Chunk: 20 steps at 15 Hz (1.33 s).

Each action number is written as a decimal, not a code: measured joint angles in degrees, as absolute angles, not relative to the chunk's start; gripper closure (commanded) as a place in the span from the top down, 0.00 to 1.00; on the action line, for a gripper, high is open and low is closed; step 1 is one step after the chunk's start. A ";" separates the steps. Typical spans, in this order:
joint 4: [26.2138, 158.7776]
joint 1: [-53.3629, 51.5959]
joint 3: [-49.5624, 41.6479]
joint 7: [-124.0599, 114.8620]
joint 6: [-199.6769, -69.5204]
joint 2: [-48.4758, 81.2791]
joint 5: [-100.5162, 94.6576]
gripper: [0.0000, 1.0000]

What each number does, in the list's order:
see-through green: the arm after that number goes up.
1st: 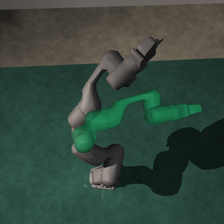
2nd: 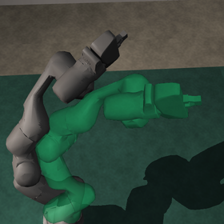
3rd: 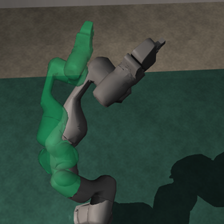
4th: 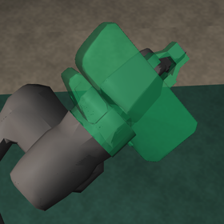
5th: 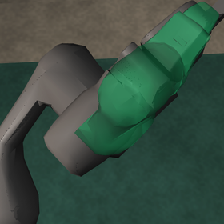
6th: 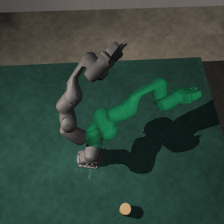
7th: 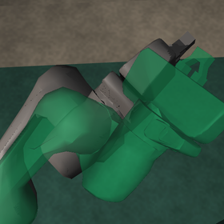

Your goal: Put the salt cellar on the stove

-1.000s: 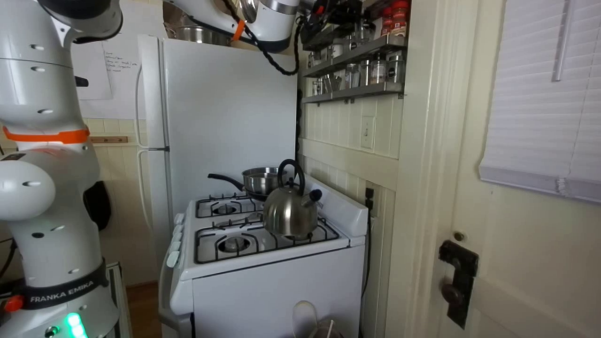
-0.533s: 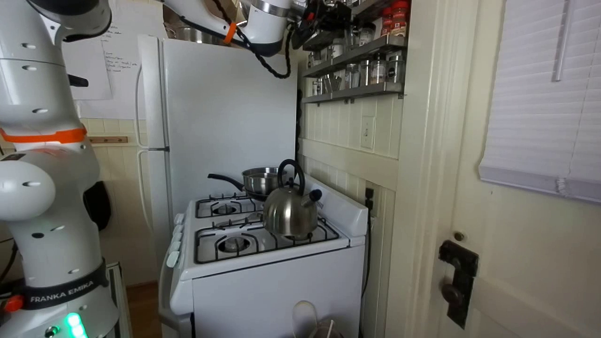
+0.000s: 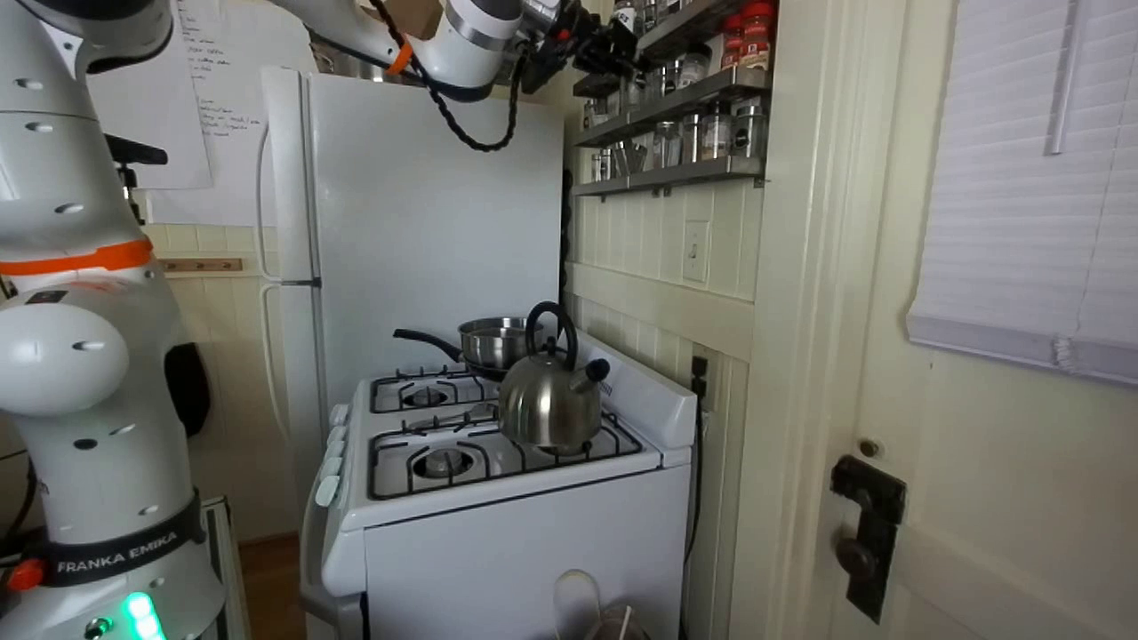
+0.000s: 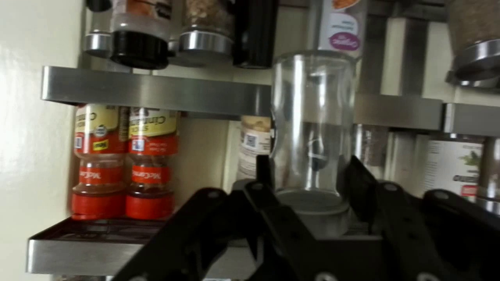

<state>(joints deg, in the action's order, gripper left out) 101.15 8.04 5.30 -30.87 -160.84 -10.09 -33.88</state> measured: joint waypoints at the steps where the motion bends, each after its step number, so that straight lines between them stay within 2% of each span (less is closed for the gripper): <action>1: 101.66 5.25 4.02 -27.08 -160.79 -10.64 -29.28 0.23; 10: 102.10 -19.85 -6.40 2.93 -155.67 -14.89 10.03 0.23; 13: 102.19 -23.12 -7.04 8.76 -154.29 -14.58 13.41 0.23; 16: 103.61 -21.15 -4.04 13.52 -155.22 -12.34 13.35 0.23; 17: 104.53 -20.21 -2.69 13.96 -156.18 -11.34 12.81 0.48; 20: 107.03 -17.40 0.80 12.71 -158.88 -8.90 10.00 0.48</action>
